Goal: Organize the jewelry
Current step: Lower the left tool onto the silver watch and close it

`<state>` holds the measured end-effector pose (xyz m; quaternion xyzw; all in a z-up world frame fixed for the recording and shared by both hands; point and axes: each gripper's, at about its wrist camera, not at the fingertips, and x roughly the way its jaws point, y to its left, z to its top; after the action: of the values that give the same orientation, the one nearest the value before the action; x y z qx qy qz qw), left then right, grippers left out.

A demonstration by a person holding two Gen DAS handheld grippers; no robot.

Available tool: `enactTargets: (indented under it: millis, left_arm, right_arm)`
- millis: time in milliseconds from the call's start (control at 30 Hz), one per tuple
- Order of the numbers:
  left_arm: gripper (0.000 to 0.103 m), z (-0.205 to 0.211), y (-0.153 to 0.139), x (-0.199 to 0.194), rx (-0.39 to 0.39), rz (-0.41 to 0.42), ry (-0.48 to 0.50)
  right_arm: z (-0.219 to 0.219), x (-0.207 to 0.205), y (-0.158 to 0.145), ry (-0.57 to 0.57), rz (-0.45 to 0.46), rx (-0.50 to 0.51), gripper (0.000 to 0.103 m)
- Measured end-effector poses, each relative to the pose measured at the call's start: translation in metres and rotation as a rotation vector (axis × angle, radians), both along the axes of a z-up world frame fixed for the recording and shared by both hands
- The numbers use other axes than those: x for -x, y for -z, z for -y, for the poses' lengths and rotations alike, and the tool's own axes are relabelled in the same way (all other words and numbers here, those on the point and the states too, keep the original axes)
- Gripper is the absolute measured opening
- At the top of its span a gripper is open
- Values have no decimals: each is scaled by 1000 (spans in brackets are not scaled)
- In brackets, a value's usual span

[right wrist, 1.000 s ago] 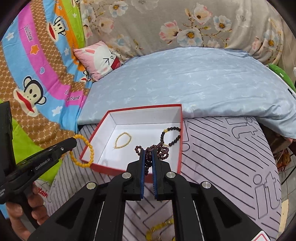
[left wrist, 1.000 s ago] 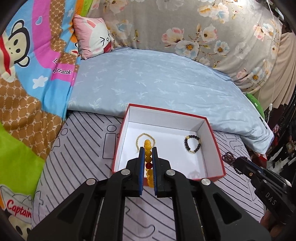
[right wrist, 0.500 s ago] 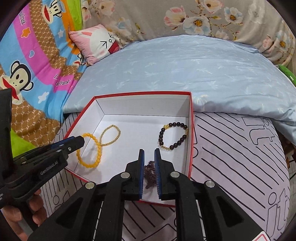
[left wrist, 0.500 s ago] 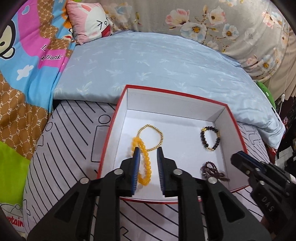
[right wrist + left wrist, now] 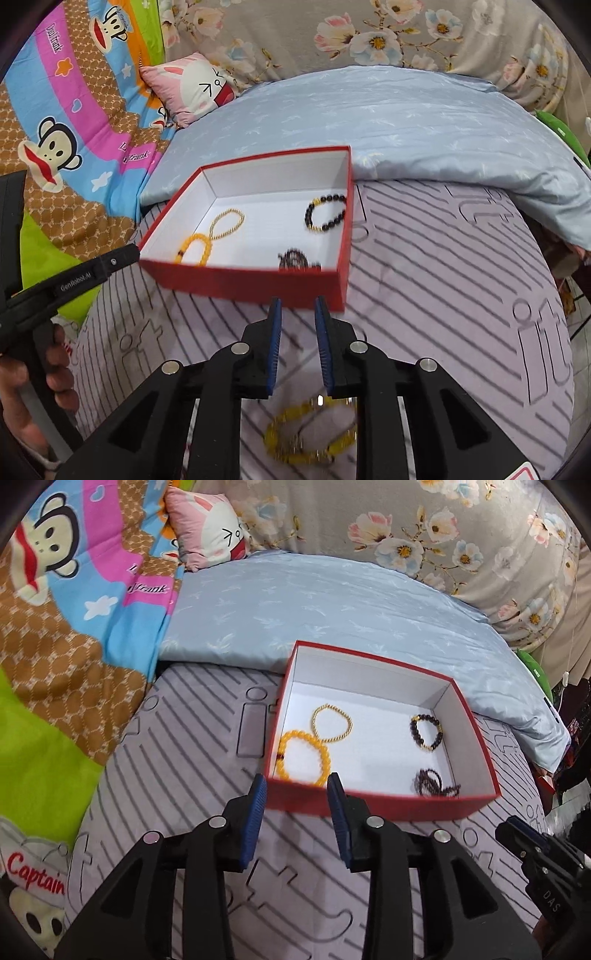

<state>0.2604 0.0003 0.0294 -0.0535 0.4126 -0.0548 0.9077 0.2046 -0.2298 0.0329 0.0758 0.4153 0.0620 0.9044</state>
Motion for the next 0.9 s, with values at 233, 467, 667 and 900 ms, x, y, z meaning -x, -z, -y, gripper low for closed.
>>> enactTargets:
  millis: [233, 467, 667, 900]
  left_arm:
    - [37, -12, 10, 52, -18, -16, -12]
    - [41, -20, 27, 96, -10, -64, -6]
    - [41, -30, 40, 128, -30, -85, 4]
    - [41, -34, 56, 162, -43, -118, 35]
  right_arm:
    - [4, 54, 10, 8, -40, -8, 19]
    - [2, 93, 26, 1, -92, -17, 19]
    - [-1, 121, 36, -7, -126, -19, 19]
    - [-6, 141, 41, -19, -146, -33, 19]
